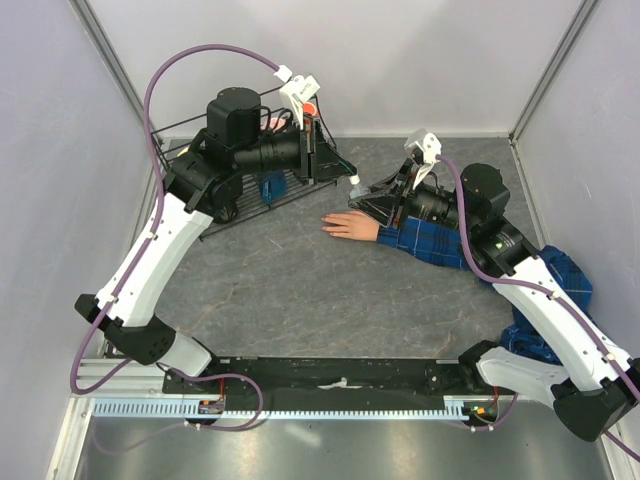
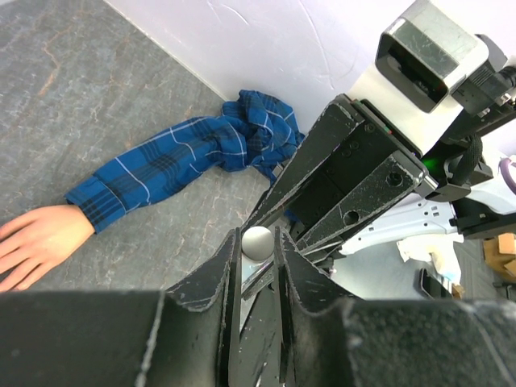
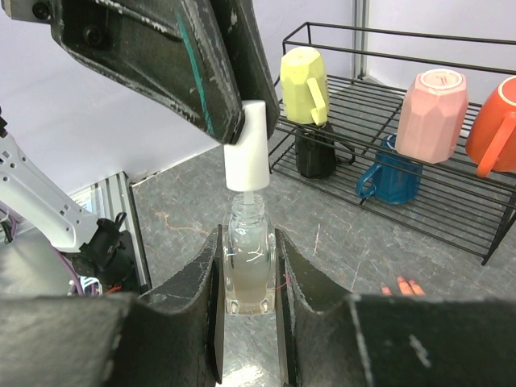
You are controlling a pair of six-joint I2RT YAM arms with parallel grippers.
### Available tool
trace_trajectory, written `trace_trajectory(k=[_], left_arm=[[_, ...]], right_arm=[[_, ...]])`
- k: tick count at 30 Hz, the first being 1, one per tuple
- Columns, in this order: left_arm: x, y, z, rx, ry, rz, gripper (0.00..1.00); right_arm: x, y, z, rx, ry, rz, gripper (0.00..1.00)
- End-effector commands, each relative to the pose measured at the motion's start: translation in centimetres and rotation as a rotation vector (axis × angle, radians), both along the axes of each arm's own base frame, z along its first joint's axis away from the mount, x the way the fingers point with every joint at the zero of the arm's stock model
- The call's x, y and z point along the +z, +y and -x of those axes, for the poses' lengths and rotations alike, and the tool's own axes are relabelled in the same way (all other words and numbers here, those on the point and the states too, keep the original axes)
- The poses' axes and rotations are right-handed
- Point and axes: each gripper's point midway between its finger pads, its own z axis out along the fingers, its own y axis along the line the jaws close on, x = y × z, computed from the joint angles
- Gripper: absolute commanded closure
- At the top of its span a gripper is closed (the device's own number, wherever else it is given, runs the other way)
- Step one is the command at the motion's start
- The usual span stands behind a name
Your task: Paint the nails
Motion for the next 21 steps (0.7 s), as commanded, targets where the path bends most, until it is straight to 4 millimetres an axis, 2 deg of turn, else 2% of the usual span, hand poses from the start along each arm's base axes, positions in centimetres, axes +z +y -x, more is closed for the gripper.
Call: trace_trajectory(k=[1,21], left_arm=[[2.02,0.42,-0.28,0.026,-0.094,0.018,0.98],[2.54,0.58,-1.14,0.069,-0.113,0.026,0.98]], right_arm=[[2.74,-0.09,0.38,0.013,-0.076,-0.043,1.00],[2.80,-0.24,0.79,0.019,-0.086,-0.047,1.00]])
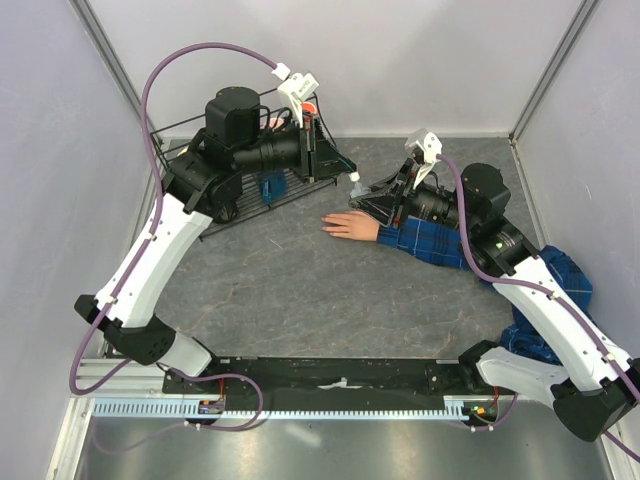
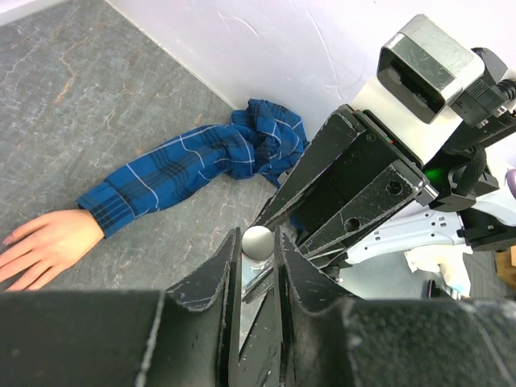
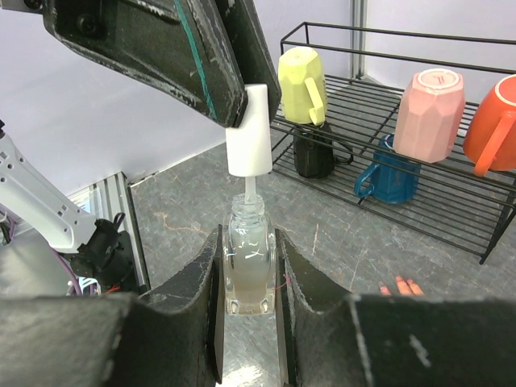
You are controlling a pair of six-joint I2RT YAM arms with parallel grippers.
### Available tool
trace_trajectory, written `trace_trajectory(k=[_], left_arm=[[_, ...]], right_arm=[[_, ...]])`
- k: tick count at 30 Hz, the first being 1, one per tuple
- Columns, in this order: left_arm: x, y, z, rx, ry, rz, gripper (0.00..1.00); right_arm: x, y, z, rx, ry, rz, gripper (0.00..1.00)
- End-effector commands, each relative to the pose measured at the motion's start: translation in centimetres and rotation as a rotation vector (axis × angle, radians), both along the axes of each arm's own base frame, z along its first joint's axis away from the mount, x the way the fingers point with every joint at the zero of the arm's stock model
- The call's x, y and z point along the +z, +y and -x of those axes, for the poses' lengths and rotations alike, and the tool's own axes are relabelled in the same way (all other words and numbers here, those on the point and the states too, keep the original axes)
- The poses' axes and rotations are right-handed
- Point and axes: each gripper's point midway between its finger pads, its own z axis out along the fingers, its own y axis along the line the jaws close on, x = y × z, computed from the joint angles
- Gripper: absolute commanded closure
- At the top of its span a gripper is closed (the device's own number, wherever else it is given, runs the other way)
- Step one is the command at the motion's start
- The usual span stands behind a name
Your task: Paint the nails
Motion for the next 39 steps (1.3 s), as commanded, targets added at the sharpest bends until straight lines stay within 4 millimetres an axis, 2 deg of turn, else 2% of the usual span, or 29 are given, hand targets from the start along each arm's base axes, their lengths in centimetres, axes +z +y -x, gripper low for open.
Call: trace_trajectory(k=[1,20,34,39], left_arm=[[2.1,0.4,-0.6,0.033,-0.096,0.022,0.98],[1.8,0.4,-1.4,0.057,-0.098,0.010,0.98],[2.8,0.8,-2.2,0.105,-0.116,0.030,0.98],[3.0,1.2,-2.7,0.137,-0.123,0.036,0.98]], right_arm=[[2.9,-0.3,0.9,0.021,-0.090,-0.048,1.00],[3.1,-0.5,1.3,0.020,-0.103,-0.053,1.00],[3.0,-0.5,1.4,0.025,-0.098,-0.054,1.00],[2.4,-0.9,1.0,-0.011,-0.086,-0.052,1.00]])
